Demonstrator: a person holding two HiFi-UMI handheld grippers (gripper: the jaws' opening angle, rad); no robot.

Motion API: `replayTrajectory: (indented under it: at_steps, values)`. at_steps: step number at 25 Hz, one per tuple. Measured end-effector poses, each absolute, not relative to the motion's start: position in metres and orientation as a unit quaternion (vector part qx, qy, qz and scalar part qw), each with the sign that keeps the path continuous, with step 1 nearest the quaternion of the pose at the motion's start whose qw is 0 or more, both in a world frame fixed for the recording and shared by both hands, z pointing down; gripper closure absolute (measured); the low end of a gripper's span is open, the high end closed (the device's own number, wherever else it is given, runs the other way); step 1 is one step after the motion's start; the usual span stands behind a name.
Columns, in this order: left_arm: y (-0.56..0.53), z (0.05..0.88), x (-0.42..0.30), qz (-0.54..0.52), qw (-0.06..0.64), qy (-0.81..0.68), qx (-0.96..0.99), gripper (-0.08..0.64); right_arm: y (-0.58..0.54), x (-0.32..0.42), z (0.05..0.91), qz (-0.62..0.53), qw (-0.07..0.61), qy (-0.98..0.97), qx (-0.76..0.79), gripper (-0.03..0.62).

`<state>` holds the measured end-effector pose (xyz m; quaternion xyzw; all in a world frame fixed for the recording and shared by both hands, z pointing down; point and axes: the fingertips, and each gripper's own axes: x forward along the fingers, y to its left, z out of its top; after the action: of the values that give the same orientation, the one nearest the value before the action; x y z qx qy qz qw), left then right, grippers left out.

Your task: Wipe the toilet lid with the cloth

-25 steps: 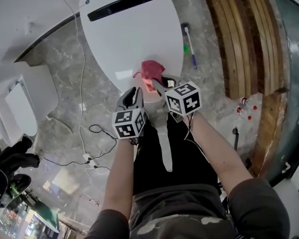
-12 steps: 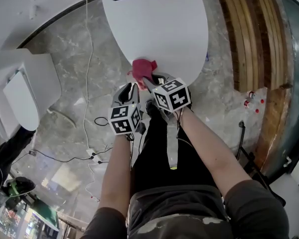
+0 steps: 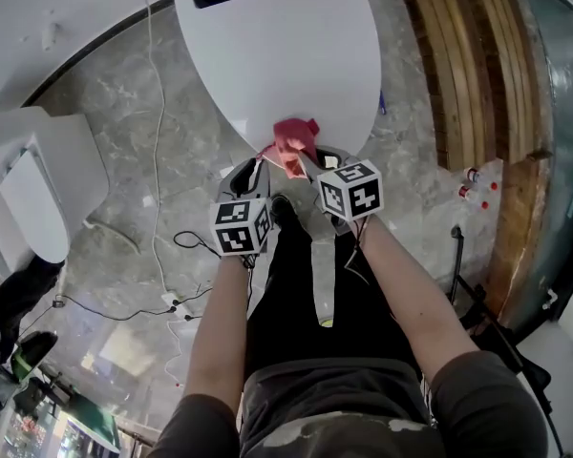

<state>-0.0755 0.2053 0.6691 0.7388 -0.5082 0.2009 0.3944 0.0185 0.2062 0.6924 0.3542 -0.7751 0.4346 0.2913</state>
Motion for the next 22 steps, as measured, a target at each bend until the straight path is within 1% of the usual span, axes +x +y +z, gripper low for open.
replayTrajectory:
  at_steps: [4,13,18,22]
  values:
    - [0.195,0.669,-0.039,0.209,0.383,-0.49,0.755,0.483,0.197,0.061,0.694,0.428,0.292,-0.772,0.369,0.543]
    - [0.189,0.664,0.033,0.207,0.385,-0.495,0.751,0.483,0.164,0.163,0.702,0.418,0.303,-0.762,0.39,0.543]
    - [0.184,0.654,0.058,0.201,0.38,-0.515,0.741,0.483,0.142,0.195,0.69,0.401,0.3,-0.774,0.387,0.543]
    - [0.178,0.628,0.073,0.183,0.371,-0.54,0.733,0.483,0.136,0.211,0.665,0.399,0.279,-0.788,0.377,0.543]
